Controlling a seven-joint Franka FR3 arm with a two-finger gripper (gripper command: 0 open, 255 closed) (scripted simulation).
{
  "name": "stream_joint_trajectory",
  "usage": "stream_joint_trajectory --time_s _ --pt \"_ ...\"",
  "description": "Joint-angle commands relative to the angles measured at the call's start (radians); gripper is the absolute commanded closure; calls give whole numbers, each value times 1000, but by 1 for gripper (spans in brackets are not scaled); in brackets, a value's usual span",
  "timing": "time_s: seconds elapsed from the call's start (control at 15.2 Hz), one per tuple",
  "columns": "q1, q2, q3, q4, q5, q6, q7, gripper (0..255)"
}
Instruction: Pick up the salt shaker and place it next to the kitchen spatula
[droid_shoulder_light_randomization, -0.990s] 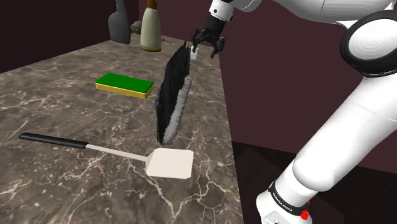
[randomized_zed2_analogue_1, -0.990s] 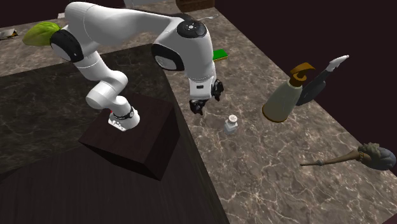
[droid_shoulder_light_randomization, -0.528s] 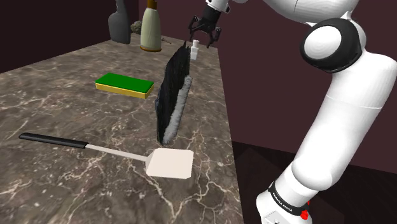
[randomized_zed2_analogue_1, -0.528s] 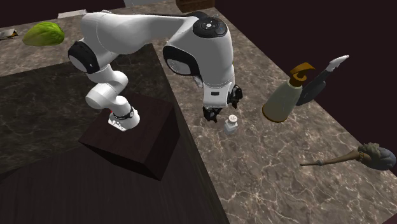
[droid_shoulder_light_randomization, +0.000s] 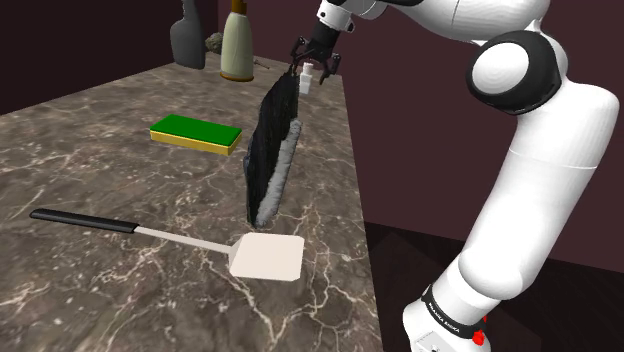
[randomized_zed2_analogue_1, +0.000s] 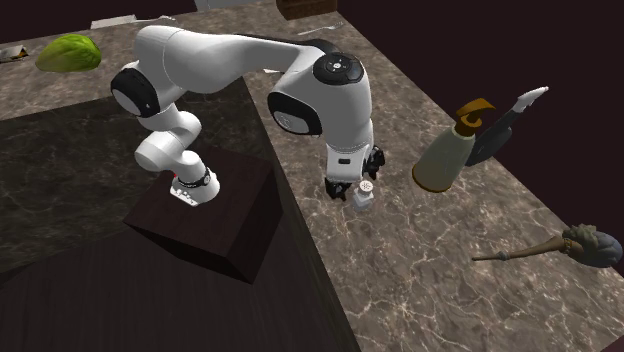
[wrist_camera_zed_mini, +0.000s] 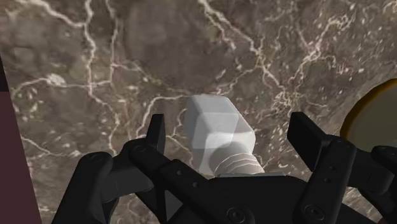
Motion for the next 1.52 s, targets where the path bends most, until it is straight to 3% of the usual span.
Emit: stream_joint_trajectory --time_s 0.0,0.4,0.46,1.06,1.45 --pt "1 -1 0 -12 0 11 -1 0" --pt "1 -1 0 -11 0 11 -1 0" --pt "1 -1 0 -11 0 11 -1 255" --pt "1 -1 0 -11 0 11 -1 255" --pt "-2 28 0 112 -1 -83 10 255"
